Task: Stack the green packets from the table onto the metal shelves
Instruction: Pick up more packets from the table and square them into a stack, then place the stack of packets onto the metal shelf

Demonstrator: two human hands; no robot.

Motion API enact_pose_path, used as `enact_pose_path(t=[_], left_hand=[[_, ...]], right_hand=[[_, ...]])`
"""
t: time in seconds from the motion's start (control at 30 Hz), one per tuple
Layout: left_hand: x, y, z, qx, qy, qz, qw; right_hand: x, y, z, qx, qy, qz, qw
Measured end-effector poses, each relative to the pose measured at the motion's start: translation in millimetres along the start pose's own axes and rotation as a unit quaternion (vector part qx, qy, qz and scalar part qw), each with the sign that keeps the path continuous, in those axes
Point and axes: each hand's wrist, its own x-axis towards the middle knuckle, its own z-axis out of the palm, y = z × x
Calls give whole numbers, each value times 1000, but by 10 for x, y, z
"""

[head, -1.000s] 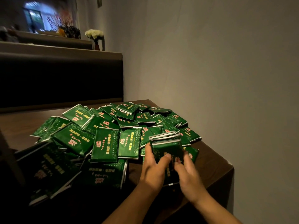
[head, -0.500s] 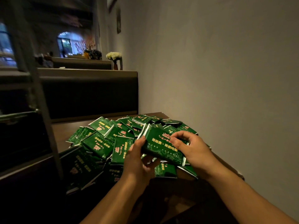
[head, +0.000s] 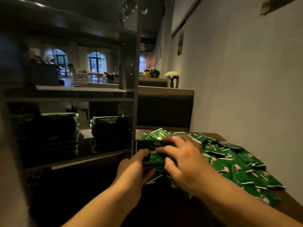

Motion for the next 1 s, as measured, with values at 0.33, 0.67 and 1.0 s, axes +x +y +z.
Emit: enact_pose_path(t=[0.33, 0.67, 1.0], left_hand=[[23, 752, -499, -103, 76, 67, 990], [534, 1119, -708, -112, 75, 117, 984], [619, 1081, -875, -35, 80, 150, 985]], right_hand=[[842, -795, 821, -113, 119, -138, 977], [1831, -844, 979, -115, 89, -74, 987], [2187, -815, 1166, -59, -15, -29, 998]])
